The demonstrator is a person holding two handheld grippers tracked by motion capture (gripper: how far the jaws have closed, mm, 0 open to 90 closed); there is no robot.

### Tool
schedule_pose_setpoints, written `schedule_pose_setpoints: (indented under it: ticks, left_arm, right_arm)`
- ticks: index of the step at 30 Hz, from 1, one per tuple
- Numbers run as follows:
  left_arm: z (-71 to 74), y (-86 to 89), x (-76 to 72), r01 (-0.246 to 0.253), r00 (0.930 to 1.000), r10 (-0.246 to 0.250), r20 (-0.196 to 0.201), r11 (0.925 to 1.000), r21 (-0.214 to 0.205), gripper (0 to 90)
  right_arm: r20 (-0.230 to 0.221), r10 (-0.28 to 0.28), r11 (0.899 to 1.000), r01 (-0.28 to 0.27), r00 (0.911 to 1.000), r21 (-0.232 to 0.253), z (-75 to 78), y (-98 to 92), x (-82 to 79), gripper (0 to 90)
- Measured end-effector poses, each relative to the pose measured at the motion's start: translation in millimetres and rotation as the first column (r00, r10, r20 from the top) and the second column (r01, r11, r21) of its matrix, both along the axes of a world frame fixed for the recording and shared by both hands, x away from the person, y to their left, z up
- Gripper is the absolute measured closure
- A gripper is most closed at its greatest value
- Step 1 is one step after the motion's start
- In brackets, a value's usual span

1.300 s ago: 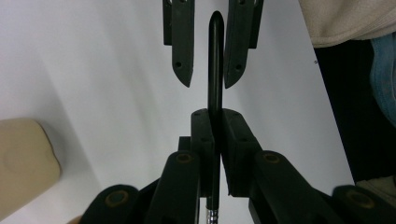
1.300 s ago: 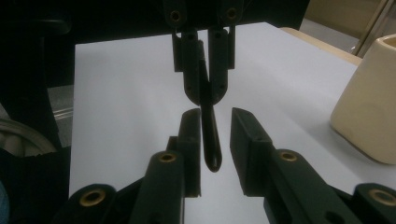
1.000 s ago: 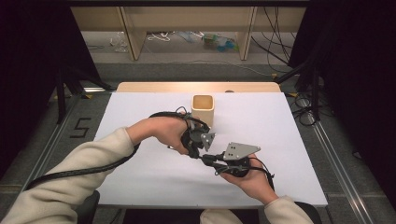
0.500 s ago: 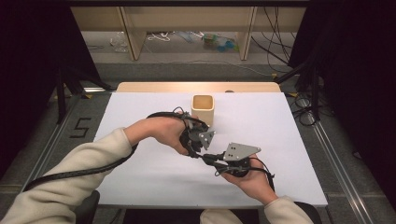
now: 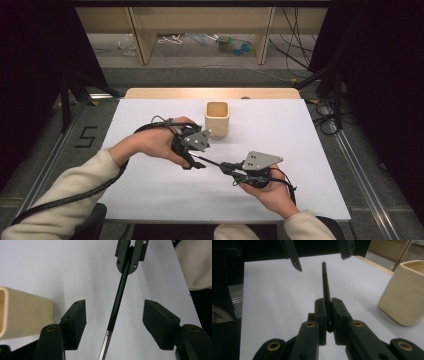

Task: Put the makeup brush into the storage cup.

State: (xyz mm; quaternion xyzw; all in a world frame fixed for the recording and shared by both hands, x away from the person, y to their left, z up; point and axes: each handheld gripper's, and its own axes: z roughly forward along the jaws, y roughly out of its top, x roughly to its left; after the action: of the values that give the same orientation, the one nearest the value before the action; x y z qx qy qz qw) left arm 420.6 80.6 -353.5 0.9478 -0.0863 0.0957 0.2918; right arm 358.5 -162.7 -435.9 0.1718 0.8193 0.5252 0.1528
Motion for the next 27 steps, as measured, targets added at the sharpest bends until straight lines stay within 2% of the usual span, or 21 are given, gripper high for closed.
schedule_pose_setpoints:
  ticks: [3, 4, 6, 9, 11, 13, 17, 20, 21, 22, 24, 25, 26, 27]
  left_arm:
    - [-1.5, 12.3, 0.9, -0.037, 0.9993, 0.036, -0.005, 0.9979, -0.054, 33.1]
    - [-3.5, 16.2, 0.4, -0.063, 0.9979, 0.061, -0.023, 0.9939, -0.091, 32.8]
    - [-4.6, 25.7, 3.4, -0.079, 0.9969, 0.079, -0.007, 0.9909, -0.109, 32.3]
    - [-10.4, 38.8, 4.7, -0.135, 0.9908, 0.134, -0.019, 0.9757, -0.172, 29.9]
    - [-13.9, 47.0, 5.8, -0.167, 0.9859, 0.162, -0.041, 0.9634, -0.21, 28.1]
    - [-20.0, 55.2, 6.8, -0.209, 0.9777, 0.194, -0.08, 0.9422, -0.262, 27.6]
    - [-31.8, 65.7, 8.7, -0.268, 0.9625, 0.242, -0.122, 0.9144, -0.303, 26.3]
    - [-39.8, 71.6, 9.3, -0.291, 0.9553, 0.256, -0.148, 0.9002, -0.324, 26.1]
    - [-41.4, 73.0, 9.8, -0.291, 0.9554, 0.255, -0.149, 0.9003, -0.324, 26.1]
    - [-44.5, 73.7, 8.9, -0.308, 0.9497, 0.265, -0.166, 0.8901, -0.336, 26.1]
    - [-48.9, 74.6, 8.4, -0.32, 0.945, 0.271, -0.183, 0.884, -0.341, 26.2]
    - [-50.1, 74.6, 8.1, -0.319, 0.945, 0.271, -0.183, 0.8859, -0.336, 26.3]
    - [-52.8, 73.7, 7.1, -0.329, 0.9417, 0.276, -0.192, 0.8776, -0.349, 26.6]
    - [-54.2, 73.2, 6.4, -0.329, 0.9419, 0.278, -0.189, 0.8786, -0.347, 26.6]
  right_arm:
    - [0.005, -0.01, 1.0, 0.01, 0.9999, 0.006, 0.5, -1.9, 0.6, 84.3]
    - [0.009, -0.015, 1.0, 0.015, 0.9998, 0.015, 0.4, -2.1, 0.7, 84.4]
    - [0.011, -0.015, 1.0, 0.015, 0.9998, 0.017, 2.3, -4.6, 0.5, 84.4]
    - [0.018, -0.03, 0.999, 0.029, 0.9994, 0.036, 4.4, -7.6, 0.3, 84.3]
    - [0.022, -0.031, 0.999, 0.03, 0.9993, 0.04, 5.7, -9.3, 0.3, 84.4]
    - [0.032, -0.044, 0.998, 0.042, 0.9985, 0.055, 6.7, -10.4, -0.1, 84.4]
    - [0.029, -0.052, 0.996, 0.05, 0.9982, 0.077, 8.8, -13.9, -0.2, 84.3]
    - [0.039, -0.069, 0.992, 0.064, 0.9969, 0.112, 9.1, -15.1, 0.1, 84.3]
    - [0.039, -0.068, 0.991, 0.063, 0.9969, 0.115, 9.8, -16.3, 0.3, 84.3]
    - [0.049, -0.08, 0.988, 0.072, 0.9956, 0.137, 9.4, -16.3, 0.7, 84.3]
    - [0.045, -0.082, 0.985, 0.074, 0.9957, 0.156, 10.5, -18.6, 0.9, 84.3]
    - [0.045, -0.088, 0.982, 0.079, 0.9951, 0.169, 10.8, -19.3, 0.9, 84.3]
    - [0.055, -0.09, 0.977, 0.078, 0.9944, 0.196, 10.2, -18.6, 1.6, 84.3]
    - [0.055, -0.099, 0.977, 0.086, 0.9936, 0.193, 11.3, -20.0, 1.2, 84.3]
